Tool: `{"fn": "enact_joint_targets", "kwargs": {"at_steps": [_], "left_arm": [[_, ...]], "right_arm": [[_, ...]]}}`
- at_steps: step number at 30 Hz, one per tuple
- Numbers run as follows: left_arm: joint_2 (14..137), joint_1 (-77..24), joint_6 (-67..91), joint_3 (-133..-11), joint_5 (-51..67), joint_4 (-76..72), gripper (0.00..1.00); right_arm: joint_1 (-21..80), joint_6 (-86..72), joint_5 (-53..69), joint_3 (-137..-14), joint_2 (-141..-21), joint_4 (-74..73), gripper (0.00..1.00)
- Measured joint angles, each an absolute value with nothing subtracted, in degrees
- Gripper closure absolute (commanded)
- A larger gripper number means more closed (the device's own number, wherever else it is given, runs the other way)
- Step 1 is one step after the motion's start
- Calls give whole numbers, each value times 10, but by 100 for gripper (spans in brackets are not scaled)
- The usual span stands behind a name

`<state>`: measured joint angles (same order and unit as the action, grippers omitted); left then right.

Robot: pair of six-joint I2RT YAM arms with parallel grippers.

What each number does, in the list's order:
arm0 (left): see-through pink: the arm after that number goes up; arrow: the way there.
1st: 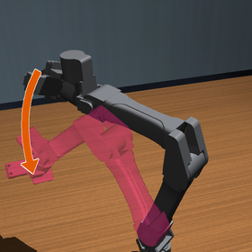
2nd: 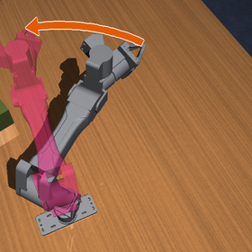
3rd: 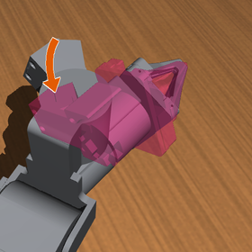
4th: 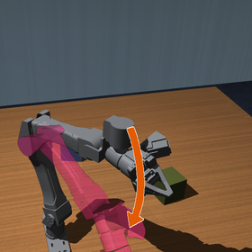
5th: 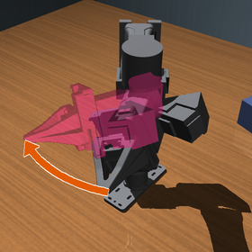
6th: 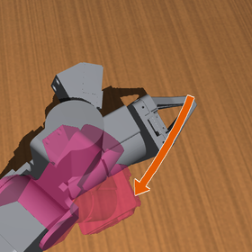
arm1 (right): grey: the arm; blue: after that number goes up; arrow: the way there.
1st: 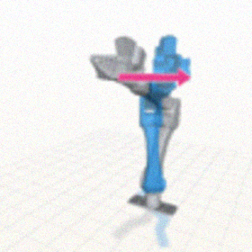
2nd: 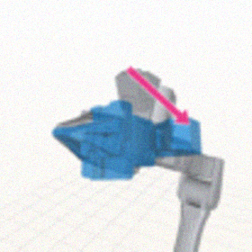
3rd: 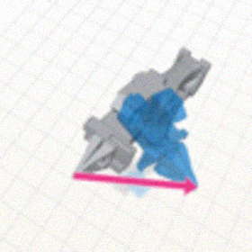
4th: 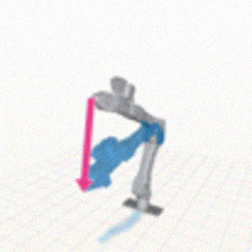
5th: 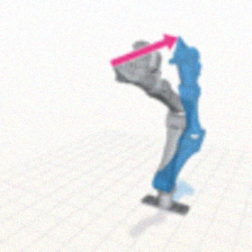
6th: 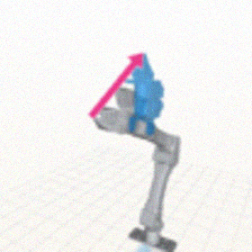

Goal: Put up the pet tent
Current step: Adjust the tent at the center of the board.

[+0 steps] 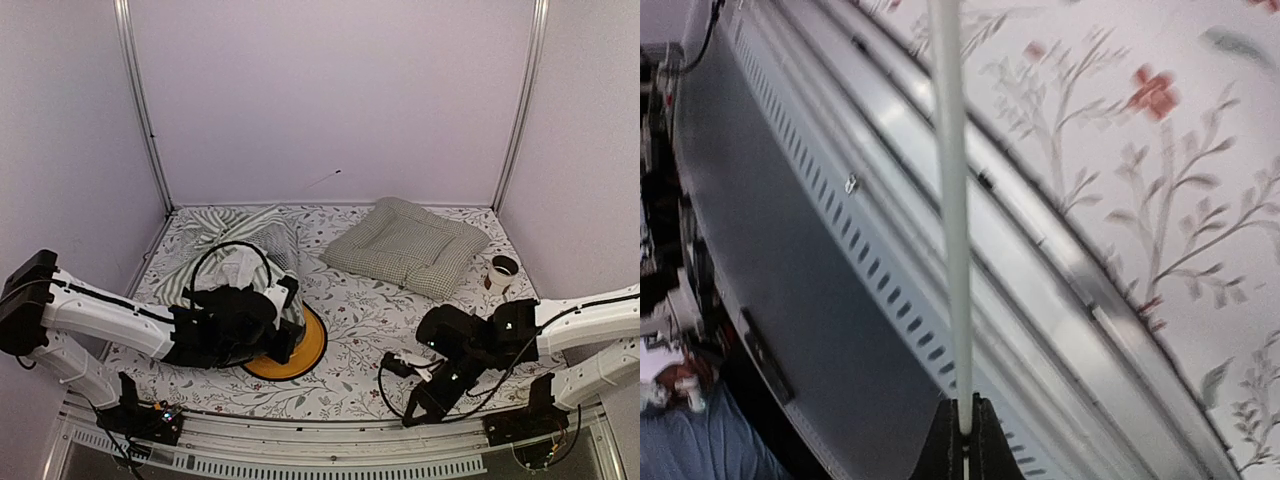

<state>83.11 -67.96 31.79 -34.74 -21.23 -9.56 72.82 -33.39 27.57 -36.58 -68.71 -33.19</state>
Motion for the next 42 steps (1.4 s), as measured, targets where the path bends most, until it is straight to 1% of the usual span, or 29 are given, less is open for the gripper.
{"fn": "enact_joint_targets", "kwargs": {"at_steps": [5,6,7,9,10,13,14,15,16,18,20,22,23,24,25,26,27,29,30,32,35,38,42], "left_arm": [[840,-637,314,-458,-217,-39,100],[848,-627,312,-484,-219,-29,100],[859,-619,310,-509,-220,-21,100],[887,-607,306,-553,-220,-12,100],[906,-603,304,-576,-220,-8,100],[966,-599,302,-635,-215,1,100],[991,-599,304,-659,-210,6,100],[1013,-599,305,-677,-204,7,100],[1037,-600,310,-698,-198,10,100],[1082,-600,321,-740,-185,15,100],[1129,-604,332,-787,-174,18,100],[1175,-614,340,-837,-166,20,100],[1197,-621,342,-863,-161,23,95],[1215,-630,343,-885,-157,25,83],[1227,-637,345,-899,-155,26,67],[1235,-648,348,-907,-150,25,55],[1235,-657,349,-906,-145,27,46],[1223,-669,356,-888,-138,23,39],[1204,-676,362,-864,-135,24,36],[1160,-681,366,-824,-132,34,34],[1060,-669,380,-761,-135,52,29],[961,-628,391,-722,-136,64,26],[890,-548,392,-698,-140,83,26]], "right_arm": [[570,-298,179,-429,-747,-373,100],[541,-295,156,-441,-766,-385,99],[520,-293,133,-458,-785,-402,88],[496,-293,75,-493,-813,-433,55],[485,-298,47,-512,-820,-449,40],[430,-317,-22,-572,-814,-481,11],[409,-324,-39,-588,-808,-483,5],[386,-330,-57,-603,-796,-483,2],[368,-335,-73,-617,-778,-482,0],[351,-341,-101,-635,-741,-479,1],[350,-340,-115,-658,-704,-471,1],[354,-333,-121,-684,-693,-462,1],[354,-329,-122,-696,-694,-460,1],[354,-323,-121,-711,-699,-454,1],[355,-319,-117,-721,-705,-441,1],[355,-309,-108,-726,-711,-425,1],[355,-301,-98,-728,-715,-415,1],[355,-276,-67,-732,-733,-392,1],[355,-264,-51,-738,-745,-381,1],[355,-238,-16,-753,-773,-359,1],[355,-197,34,-794,-833,-326,1],[355,-163,83,-843,-903,-297,1],[357,-126,130,-900,-998,-272,1]]}}
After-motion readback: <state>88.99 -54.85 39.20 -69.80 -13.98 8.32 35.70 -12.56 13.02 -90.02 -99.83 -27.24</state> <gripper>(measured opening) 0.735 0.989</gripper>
